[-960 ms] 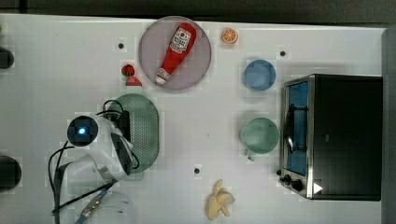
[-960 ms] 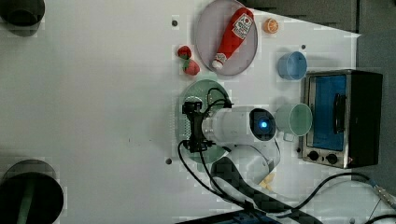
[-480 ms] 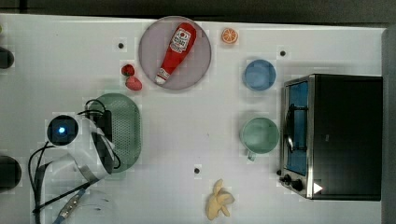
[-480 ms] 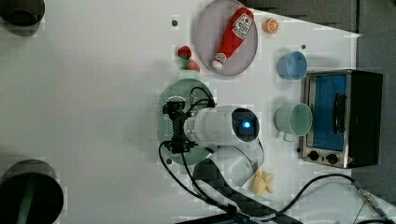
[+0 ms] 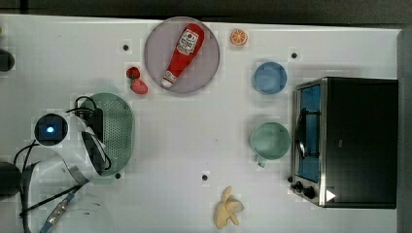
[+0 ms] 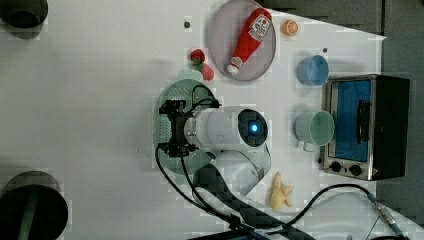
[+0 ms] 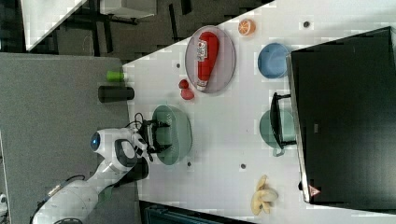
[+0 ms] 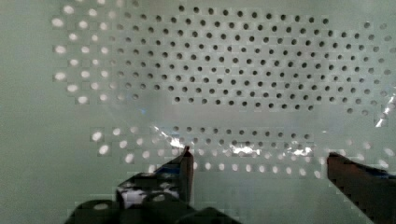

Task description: Drag strainer right to left.

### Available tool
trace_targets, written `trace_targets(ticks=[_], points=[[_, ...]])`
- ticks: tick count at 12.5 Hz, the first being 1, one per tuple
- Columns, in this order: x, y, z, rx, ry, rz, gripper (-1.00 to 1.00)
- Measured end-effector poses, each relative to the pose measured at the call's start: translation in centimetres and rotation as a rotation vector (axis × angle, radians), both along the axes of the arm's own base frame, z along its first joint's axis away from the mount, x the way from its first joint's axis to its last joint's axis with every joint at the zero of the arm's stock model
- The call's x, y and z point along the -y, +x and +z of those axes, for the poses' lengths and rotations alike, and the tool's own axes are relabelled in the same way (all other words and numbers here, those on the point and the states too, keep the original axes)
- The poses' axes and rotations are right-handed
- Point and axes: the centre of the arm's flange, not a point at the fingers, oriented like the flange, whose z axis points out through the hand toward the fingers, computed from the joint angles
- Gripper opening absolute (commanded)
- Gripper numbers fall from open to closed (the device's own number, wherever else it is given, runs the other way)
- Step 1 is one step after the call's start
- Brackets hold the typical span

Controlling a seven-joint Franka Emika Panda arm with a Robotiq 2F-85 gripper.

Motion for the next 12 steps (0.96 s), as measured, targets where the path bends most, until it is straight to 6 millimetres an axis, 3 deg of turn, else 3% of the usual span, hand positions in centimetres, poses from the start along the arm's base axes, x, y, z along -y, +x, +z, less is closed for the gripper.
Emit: trace_targets(ticks=[3,6,10,12], points=[[-1.2,-0.3,0.0,-0.016,0.009,-0.030,1.00],[-3.5,-0.3,-1.5,-0.013,0.032,-0.050,1.00],[-4.4,-0.8,-1.3,-0.014,-0.002,0.003,1.00],[-3.2,-1.4,-0.4,-0.055,-0.086,0.062,1.00]])
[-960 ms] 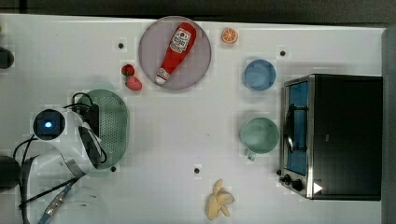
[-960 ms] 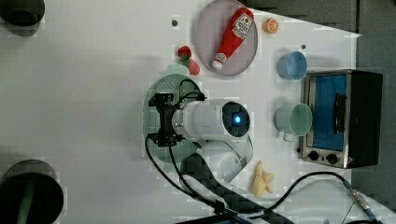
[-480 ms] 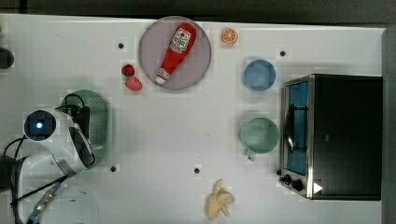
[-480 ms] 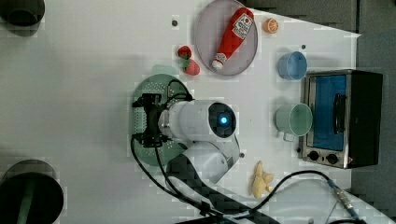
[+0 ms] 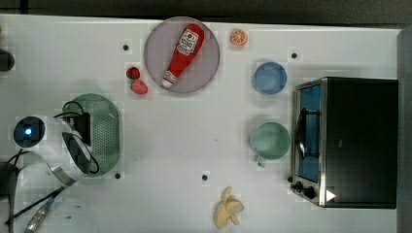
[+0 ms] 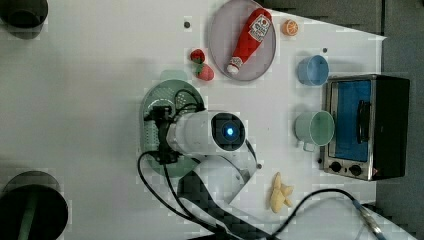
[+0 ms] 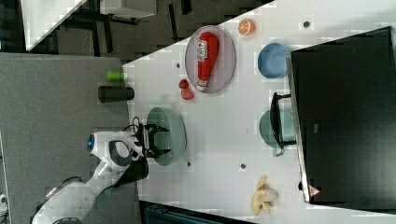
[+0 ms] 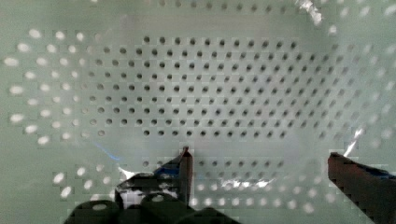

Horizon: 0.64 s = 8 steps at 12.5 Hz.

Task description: Drag strainer right to left.

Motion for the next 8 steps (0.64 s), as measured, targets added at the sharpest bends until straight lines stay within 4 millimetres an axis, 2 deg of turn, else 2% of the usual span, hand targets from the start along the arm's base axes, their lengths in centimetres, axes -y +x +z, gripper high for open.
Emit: trace_targets(ticks=[2,3,4,6,8], points=[[1.0,0.9,3.4,-0.009,-0.020,0.063,1.00],[1.9,1.4,5.9,-0.019,-0.033,0.122,1.00],[3.4,2.0,9.4,-0.032,-0.054,0.204,1.00],[8.3,4.7,18.3,0.017,-0.046,0.330,1.00],[16.4,7.4,28.6,0.088,-0.021,0.387,1.00]])
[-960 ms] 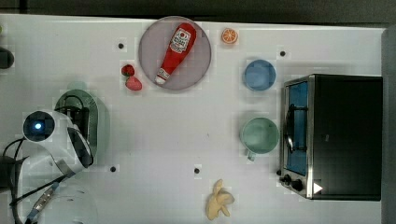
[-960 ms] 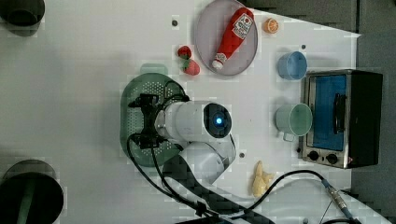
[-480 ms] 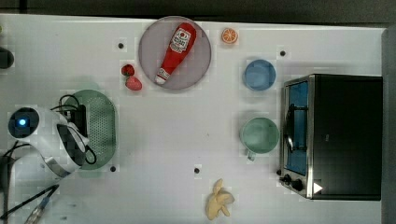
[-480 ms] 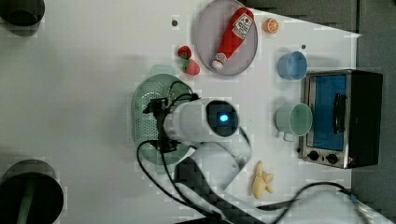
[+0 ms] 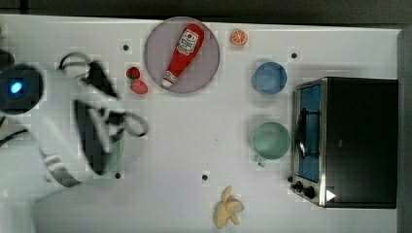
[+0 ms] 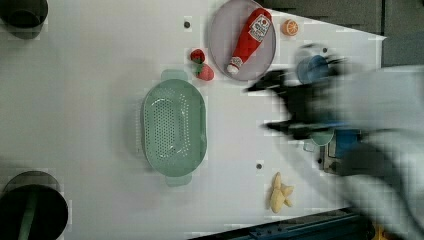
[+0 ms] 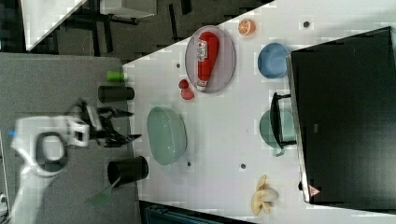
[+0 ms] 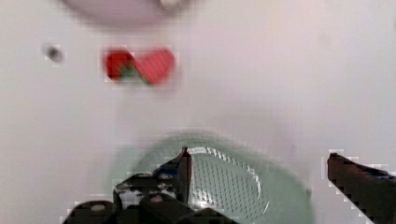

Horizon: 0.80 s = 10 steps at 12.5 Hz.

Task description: Drag strainer right to left.

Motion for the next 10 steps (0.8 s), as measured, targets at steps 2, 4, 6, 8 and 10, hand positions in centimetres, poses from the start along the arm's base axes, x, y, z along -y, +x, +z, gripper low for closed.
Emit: trace_targets(ticks=[2,4,6,8,10], points=[[10.0,1.3,9.6,0.062,0.028,0.041,1.00],[22.0,0.6,16.2,0.168,0.021,0.038,1.00],[32.9,-1.7,19.3,0.224,0.015,-0.008,1.00],[40.0,-3.2,19.6,0.214,-0.054,-0.049,1.00],[41.2,-3.7,18.3,0.154,-0.068,-0.057,1.00]])
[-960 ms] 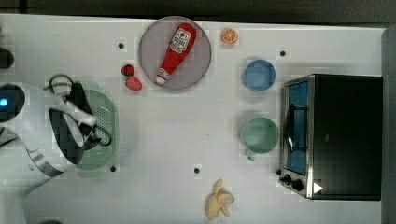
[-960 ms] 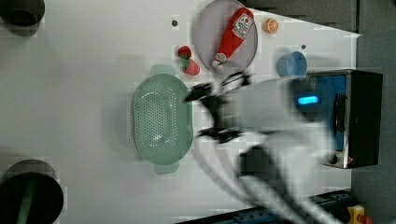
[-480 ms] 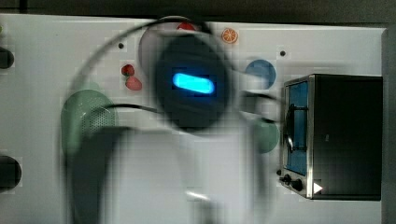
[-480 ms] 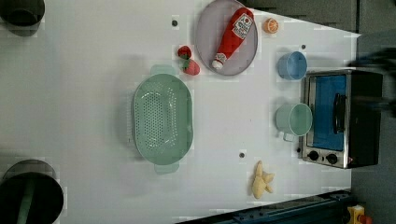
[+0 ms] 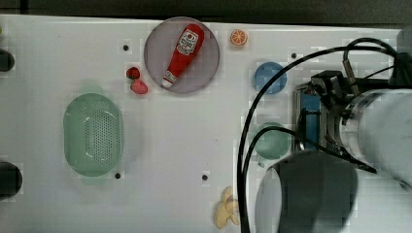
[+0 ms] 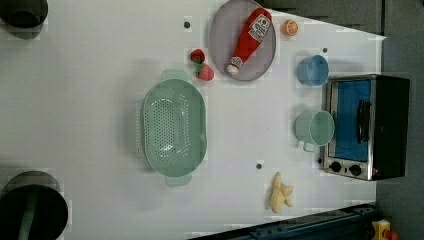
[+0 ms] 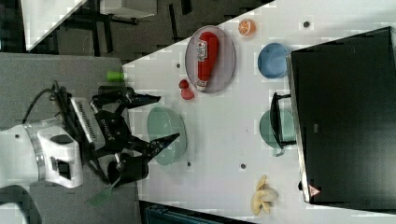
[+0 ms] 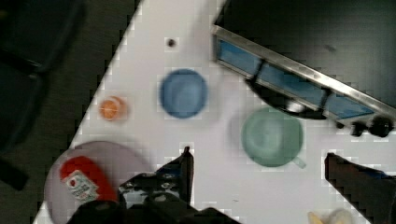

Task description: Drag strainer right to left.

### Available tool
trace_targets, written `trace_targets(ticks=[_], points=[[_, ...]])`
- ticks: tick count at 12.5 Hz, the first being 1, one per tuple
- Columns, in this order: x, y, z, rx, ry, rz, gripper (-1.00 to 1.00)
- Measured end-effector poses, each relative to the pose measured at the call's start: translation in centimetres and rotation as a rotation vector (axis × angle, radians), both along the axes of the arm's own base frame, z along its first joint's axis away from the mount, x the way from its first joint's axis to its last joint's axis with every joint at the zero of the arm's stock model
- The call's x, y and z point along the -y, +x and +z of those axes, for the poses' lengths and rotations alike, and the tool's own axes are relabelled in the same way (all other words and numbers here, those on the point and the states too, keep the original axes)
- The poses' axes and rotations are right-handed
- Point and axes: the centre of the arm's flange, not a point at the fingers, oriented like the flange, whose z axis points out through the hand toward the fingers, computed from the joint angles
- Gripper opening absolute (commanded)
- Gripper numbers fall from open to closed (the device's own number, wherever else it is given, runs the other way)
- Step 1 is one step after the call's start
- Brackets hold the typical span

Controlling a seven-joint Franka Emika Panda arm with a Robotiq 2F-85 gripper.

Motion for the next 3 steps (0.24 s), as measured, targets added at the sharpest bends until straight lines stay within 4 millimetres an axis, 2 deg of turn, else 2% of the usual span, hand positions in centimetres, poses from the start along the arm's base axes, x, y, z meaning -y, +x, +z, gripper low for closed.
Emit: trace_targets(ticks=[1,2,3], points=[[-1.3,0.4,-1.2,-0.025,-0.001,0.024,1.00],[-3.4,1.3,-2.3,-0.051,-0.006,0.060,1.00],[-6.5,2.4,-3.7,-0.083,-0.002,0.113,1.00]])
